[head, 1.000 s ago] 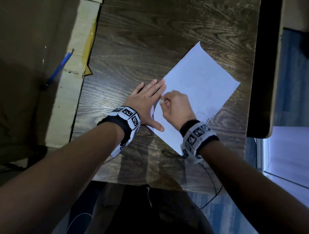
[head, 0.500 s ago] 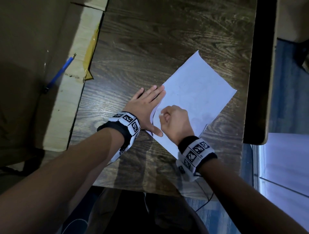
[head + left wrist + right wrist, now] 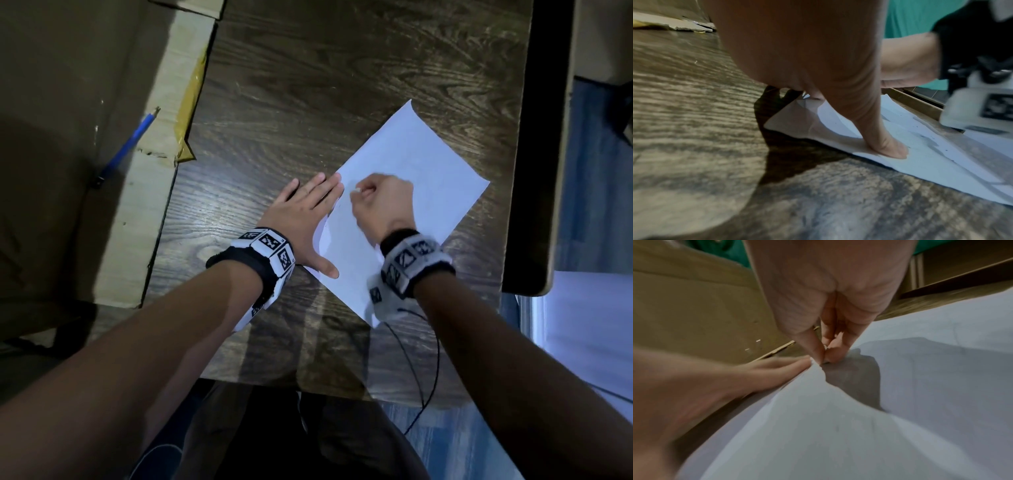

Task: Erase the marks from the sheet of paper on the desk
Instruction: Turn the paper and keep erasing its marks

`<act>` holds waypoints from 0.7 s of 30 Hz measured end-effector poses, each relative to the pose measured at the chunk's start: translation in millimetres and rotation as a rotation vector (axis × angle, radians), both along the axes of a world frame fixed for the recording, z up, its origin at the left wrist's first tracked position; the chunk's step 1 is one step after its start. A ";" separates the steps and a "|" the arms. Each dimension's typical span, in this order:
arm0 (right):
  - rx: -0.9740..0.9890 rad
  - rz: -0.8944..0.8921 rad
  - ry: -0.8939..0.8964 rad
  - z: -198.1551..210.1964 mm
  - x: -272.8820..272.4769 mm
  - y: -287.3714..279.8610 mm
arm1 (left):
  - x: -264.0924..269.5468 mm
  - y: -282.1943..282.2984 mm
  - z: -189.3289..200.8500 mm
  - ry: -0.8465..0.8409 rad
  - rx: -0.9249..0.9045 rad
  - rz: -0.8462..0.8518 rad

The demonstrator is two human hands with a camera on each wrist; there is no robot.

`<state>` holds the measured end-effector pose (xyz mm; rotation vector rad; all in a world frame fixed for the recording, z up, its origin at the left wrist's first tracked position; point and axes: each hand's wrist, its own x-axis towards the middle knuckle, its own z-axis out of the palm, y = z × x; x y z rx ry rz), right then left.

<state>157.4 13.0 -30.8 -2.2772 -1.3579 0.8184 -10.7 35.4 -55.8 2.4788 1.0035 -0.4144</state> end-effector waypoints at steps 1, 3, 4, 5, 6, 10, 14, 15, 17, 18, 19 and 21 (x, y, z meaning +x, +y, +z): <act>0.027 -0.042 0.000 -0.3 3.7 7.4 | 0.4 -0.1 -0.2 0.003 -0.004 0.003; 0.055 -0.069 -0.016 -1.4 0.4 3.5 | 1.3 -0.6 1.2 0.008 -0.012 0.010; 0.051 -0.050 -0.014 -1.2 -5.8 -5.5 | 1.6 -0.6 1.7 0.009 -0.008 0.012; 0.024 -0.005 -0.006 -0.4 -14.9 -17.2 | 1.6 -0.3 2.5 0.010 -0.003 0.014; 0.003 0.058 0.002 0.4 -22.9 -29.3 | 1.8 -0.6 3.2 0.010 -0.008 0.016; 0.008 0.057 -0.023 1.8 -13.0 -10.7 | 2.0 -0.9 3.0 0.010 -0.019 0.018; 0.060 -0.080 -0.040 -0.5 -0.6 9.9 | 2.6 -1.1 4.3 0.015 -0.024 0.014; 0.045 -0.055 -0.025 0.3 -7.5 -0.2 | 2.4 -1.0 4.1 0.012 -0.019 0.018; -0.005 0.040 0.031 3.8 -21.5 -26.0 | 1.9 -0.7 3.7 0.008 -0.014 0.020; -0.022 0.075 0.042 4.5 -20.9 -31.1 | 1.8 -0.8 3.5 0.007 -0.017 0.019; -0.031 0.079 0.031 7.1 -16.5 -26.7 | 1.6 -1.4 3.3 0.008 -0.018 0.018; 0.003 -0.011 -0.022 2.7 0.8 -0.8 | 1.4 -1.9 3.3 0.008 -0.021 0.018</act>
